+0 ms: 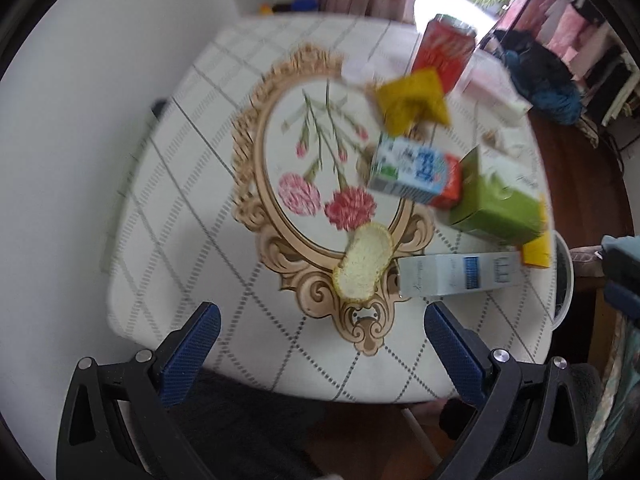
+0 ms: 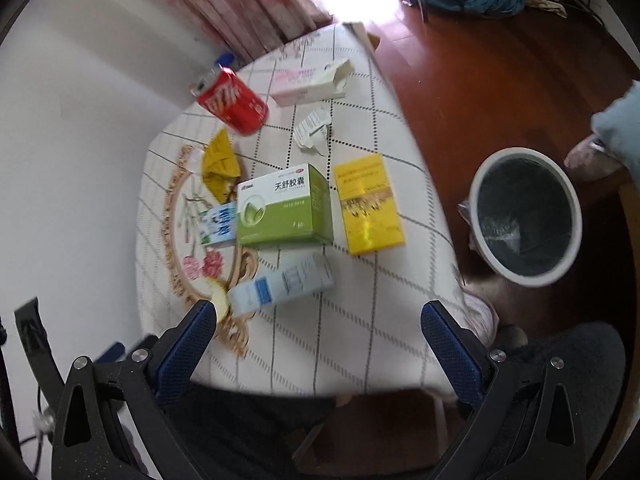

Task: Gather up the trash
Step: 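Grasp the bread slice with the left tool while the right tool grasps the green medicine box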

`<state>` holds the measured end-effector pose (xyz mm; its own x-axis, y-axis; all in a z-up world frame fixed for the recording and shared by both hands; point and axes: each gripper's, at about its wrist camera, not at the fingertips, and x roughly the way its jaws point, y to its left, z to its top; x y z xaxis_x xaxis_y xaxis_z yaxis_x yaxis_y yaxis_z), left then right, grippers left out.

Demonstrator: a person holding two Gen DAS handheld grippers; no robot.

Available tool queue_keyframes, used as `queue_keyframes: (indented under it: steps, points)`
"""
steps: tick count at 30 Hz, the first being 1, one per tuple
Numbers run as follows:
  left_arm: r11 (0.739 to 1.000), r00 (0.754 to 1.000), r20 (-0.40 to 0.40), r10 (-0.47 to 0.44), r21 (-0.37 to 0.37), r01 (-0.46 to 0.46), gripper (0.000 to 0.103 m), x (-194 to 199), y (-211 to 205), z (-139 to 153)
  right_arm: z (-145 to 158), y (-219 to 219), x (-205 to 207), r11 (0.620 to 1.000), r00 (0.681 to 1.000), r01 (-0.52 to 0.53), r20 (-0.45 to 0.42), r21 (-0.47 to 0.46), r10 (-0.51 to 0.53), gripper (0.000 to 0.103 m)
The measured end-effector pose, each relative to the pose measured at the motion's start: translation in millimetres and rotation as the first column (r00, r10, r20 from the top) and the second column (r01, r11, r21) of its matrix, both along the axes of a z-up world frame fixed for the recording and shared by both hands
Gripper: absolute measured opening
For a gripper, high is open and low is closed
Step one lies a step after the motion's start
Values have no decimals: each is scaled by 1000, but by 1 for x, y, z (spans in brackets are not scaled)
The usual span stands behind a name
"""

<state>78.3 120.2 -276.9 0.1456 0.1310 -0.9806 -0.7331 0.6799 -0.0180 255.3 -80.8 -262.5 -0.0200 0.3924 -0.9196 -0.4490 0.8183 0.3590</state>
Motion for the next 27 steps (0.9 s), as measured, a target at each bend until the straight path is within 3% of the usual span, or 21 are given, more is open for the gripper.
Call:
queue_keyframes:
  steps: [2, 4, 7, 9, 11, 13, 14, 16, 19, 22, 24, 25, 27]
  points:
    - [1000, 1000, -14, 14, -16, -15, 101, 4, 4, -15, -12, 34, 5, 991, 993, -113, 23, -68, 115, 103]
    - [999, 999, -29, 32, -13, -32, 101, 5, 8, -27, -21, 72, 4, 949, 958, -267, 64, -166, 281, 103]
    - [998, 997, -46, 59, 7, -58, 101, 0, 9, -35, -31, 121, -7, 808, 830, -459, 147, -368, 538, 103]
    - [997, 996, -52, 73, 11, -72, 101, -4, 9, -40, -42, 148, -16, 680, 716, -561, 135, -472, 685, 103]
    - [996, 995, -48, 89, 6, -89, 101, -9, 11, -44, -54, 163, -24, 569, 627, -623, 91, -538, 773, 103]
    - [996, 995, -38, 90, -12, -90, 101, -11, 11, -49, -67, 174, -28, 482, 559, -652, 59, -586, 827, 103]
    - [996, 996, -35, 86, -18, -87, 101, -11, 11, -50, -74, 178, -28, 459, 543, -668, 38, -586, 839, 103]
    - [997, 998, -23, 66, -36, -67, 101, -10, 9, -52, -80, 182, -25, 466, 559, -686, 5, -558, 829, 103]
    - [999, 1000, 3, 11, -51, -11, 101, -5, 6, -56, -86, 181, -16, 516, 609, -689, -20, -509, 793, 102]
    - [997, 999, 23, -40, -59, 41, 101, 3, 2, -60, -86, 172, 2, 627, 716, -638, -43, -446, 697, 100]
    - [996, 998, 33, -60, -63, 62, 98, 7, 2, -63, -84, 160, 23, 727, 812, -554, -71, -405, 579, 100]
    - [995, 997, 34, -72, -67, 74, 83, 11, 4, -66, -83, 154, 31, 764, 846, -514, -81, -390, 528, 100]
    - [991, 995, 20, -100, -83, 101, 67, 18, 6, -73, -82, 147, 40, 790, 868, -482, -84, -379, 489, 100]
